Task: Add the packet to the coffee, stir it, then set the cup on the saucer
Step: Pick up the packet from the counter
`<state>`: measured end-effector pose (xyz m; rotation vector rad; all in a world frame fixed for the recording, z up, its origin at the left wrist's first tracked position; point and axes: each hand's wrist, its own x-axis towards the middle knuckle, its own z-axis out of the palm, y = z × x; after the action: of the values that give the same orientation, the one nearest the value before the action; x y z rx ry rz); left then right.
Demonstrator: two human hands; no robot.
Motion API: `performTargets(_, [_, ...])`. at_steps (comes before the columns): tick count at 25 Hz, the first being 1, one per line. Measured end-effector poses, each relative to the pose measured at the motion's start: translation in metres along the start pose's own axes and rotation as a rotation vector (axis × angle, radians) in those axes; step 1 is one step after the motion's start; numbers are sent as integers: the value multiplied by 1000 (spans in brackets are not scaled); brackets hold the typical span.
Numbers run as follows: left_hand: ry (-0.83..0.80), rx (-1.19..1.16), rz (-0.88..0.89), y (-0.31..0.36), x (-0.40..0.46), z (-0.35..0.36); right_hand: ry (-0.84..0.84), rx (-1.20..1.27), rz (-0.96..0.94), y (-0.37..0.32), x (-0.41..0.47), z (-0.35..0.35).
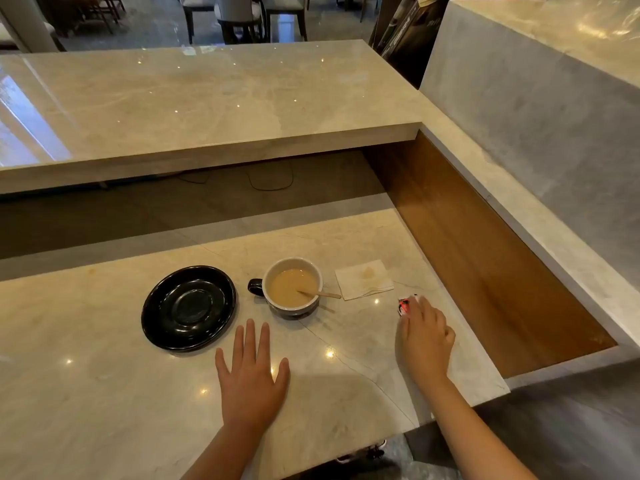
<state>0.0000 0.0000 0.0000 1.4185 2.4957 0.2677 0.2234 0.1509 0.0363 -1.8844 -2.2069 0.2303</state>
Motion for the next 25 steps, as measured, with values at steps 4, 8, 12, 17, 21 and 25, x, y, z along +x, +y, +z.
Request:
performTargets(4, [35,32,-7,-2,0,0,14,54,233,7,8,-11])
performTargets(8, [26,35,1,-2,2,2,-61,147,252,-2,15,-14])
performTargets(12, [13,24,-5,-1,1,1,-127,337,311,-5,17,-13])
performTargets(17, [14,43,-12,0,1,-1,-163,517,331,-4,13,-12])
performTargets(21, [24,33,-3,0,1,-1,-214,931,499,-3,8,-22])
performTargets(25, [47,6,5,0,0,-1,-228,1363,602,-10,3,-39])
